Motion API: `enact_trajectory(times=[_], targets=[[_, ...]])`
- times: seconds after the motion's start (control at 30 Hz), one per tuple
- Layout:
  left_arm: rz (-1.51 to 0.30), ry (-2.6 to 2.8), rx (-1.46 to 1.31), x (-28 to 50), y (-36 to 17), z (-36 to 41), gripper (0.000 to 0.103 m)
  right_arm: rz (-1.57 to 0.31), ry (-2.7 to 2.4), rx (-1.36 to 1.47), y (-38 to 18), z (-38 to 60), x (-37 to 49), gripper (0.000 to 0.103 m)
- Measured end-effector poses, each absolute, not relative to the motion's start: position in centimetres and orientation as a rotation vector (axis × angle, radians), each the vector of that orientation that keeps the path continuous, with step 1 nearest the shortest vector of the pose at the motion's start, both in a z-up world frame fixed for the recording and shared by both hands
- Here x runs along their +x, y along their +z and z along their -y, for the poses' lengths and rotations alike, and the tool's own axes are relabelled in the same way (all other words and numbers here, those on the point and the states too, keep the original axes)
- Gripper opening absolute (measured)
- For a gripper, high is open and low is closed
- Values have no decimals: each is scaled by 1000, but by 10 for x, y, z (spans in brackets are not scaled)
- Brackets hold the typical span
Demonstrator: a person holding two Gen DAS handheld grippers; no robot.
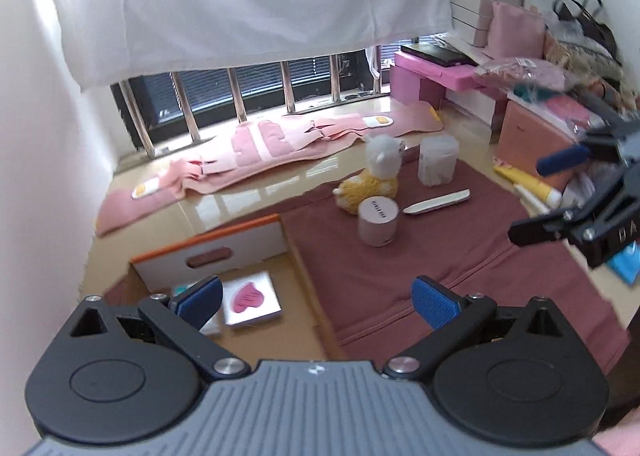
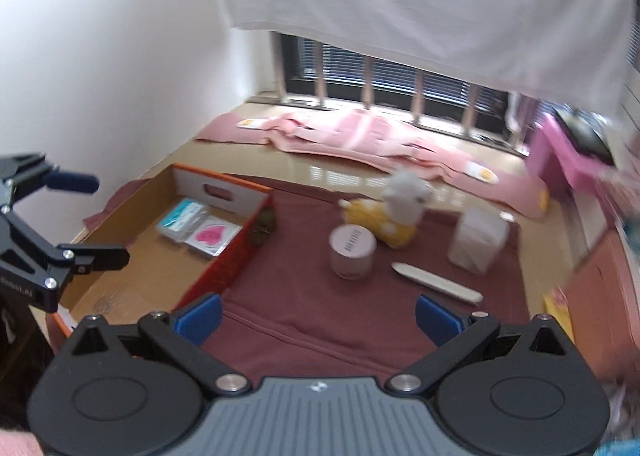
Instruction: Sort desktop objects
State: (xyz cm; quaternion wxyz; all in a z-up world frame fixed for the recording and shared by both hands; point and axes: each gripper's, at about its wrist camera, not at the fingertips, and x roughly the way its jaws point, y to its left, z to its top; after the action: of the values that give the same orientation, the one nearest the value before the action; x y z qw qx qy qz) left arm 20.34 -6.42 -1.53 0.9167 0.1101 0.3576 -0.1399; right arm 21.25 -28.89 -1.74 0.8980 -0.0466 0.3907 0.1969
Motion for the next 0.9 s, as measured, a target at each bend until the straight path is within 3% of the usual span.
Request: enact_trajectory(times=[0.9], targets=[[-813, -26, 5, 217, -49, 160, 103, -854, 337, -56, -62, 363, 220, 103]])
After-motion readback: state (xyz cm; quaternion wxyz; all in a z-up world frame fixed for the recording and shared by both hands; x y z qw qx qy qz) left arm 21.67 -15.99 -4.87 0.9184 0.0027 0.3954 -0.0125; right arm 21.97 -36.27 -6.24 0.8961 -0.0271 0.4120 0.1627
